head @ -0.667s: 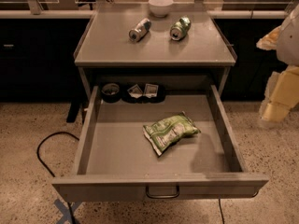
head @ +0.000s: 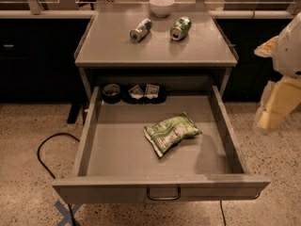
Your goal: Pick green jalapeno chip bag from top drawer and place on counter
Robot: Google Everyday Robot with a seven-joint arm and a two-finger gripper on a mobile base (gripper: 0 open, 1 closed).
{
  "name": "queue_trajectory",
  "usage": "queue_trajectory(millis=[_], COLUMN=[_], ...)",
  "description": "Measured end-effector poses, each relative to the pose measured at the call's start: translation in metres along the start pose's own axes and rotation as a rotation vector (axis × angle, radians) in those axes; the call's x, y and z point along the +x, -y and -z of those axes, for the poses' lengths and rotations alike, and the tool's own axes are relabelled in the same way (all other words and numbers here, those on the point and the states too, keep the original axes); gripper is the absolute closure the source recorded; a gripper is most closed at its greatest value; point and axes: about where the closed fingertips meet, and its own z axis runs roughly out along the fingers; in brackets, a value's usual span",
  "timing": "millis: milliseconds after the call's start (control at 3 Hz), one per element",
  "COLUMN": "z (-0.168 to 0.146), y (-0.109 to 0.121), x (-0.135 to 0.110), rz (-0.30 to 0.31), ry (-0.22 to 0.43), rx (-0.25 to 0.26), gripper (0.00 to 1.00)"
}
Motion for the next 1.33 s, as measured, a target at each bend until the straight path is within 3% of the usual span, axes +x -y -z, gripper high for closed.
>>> queue_trajectory(millis=[667,1000,1333], z=[-0.129,-0.176,-0.176], y=[0.011,0.023,0.023], x=[-0.007,-0.018,-0.018], rz=[0.029,0.060,0.060], ry=[0.048,0.045,0.045], rx=[-0.072,-0.088,-0.088], gripper=[0.00,0.00,0.00])
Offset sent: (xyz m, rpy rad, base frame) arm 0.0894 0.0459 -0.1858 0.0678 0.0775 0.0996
